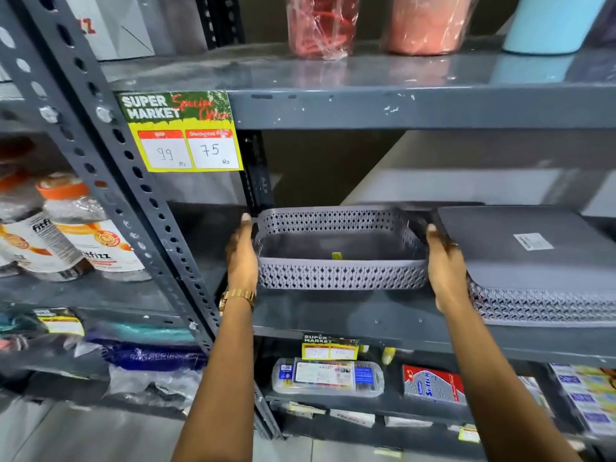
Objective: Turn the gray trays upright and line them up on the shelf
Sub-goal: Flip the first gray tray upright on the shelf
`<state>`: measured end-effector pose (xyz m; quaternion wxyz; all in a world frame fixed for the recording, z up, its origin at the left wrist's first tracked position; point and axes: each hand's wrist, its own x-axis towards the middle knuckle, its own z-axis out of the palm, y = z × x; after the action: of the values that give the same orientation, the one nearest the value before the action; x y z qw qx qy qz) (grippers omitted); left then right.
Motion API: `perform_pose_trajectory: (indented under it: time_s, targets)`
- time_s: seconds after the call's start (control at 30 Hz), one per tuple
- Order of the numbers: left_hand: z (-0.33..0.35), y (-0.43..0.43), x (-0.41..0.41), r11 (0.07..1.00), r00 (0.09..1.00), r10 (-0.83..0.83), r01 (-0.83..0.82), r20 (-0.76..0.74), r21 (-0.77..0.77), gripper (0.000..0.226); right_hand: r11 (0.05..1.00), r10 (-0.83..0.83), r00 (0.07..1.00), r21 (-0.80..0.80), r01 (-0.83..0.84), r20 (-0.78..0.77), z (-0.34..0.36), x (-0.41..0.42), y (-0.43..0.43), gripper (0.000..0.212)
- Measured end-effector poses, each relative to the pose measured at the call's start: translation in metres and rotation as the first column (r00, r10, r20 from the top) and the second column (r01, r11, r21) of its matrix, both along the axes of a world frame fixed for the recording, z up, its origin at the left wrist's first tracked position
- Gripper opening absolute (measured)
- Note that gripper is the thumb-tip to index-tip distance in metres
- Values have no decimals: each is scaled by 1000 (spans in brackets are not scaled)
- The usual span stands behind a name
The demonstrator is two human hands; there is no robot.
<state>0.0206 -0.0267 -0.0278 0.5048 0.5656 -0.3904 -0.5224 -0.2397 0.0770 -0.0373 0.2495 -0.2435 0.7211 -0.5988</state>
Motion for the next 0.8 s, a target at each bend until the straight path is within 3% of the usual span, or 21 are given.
perform_pose_trajectory:
  time_s: [0.13, 0.27, 0.3, 0.37, 0.43, 0.47, 0.53, 0.6, 0.63, 0.7, 0.8]
  targets:
    - [-23, 1, 13, 998, 962, 53, -45, 267, -36, 34, 985, 100, 985, 151, -79, -138, -19, 4, 16, 44]
    - [-38, 4, 13, 996, 895, 86, -81, 437, -30, 36, 946, 226, 947, 283, -157, -228, -27, 11, 31, 36]
    - [-36, 7, 9, 998, 855, 59, -50, 516, -32, 42, 935, 249, 945, 307, -177, -213, -25, 12, 34, 36]
    - [-29, 12, -8, 995, 691, 86, -26, 718, -94, 56, 920, 287, 939, 327, -216, -187, -18, 11, 38, 39]
    - [-14, 21, -35, 956, 506, 216, 63, 835, -286, 63, 933, 275, 942, 291, -213, -191, -6, 1, 42, 42]
    - [-7, 25, -50, 918, 479, 271, 133, 835, -374, 62, 948, 254, 943, 250, -199, -214, 1, -6, 44, 40]
    - [7, 36, -89, 852, 570, 237, 267, 787, -450, 53, 975, 190, 937, 167, -146, -292, 15, -28, 51, 28]
    - [22, 54, -131, 790, 724, 74, 377, 685, -483, 35, 993, 104, 929, 94, -75, -355, 26, -58, 60, 28]
    - [28, 63, -151, 758, 758, -12, 432, 652, -488, 24, 998, 52, 926, 60, -32, -373, 30, -75, 64, 31]
    - [36, 80, -191, 708, 733, -161, 553, 661, -439, 14, 999, -38, 922, 20, 50, -386, 38, -113, 74, 27]
    - [30, 90, -246, 733, 591, -366, 659, 719, -169, 34, 995, -37, 931, 75, 69, -363, 41, -175, 84, 21]
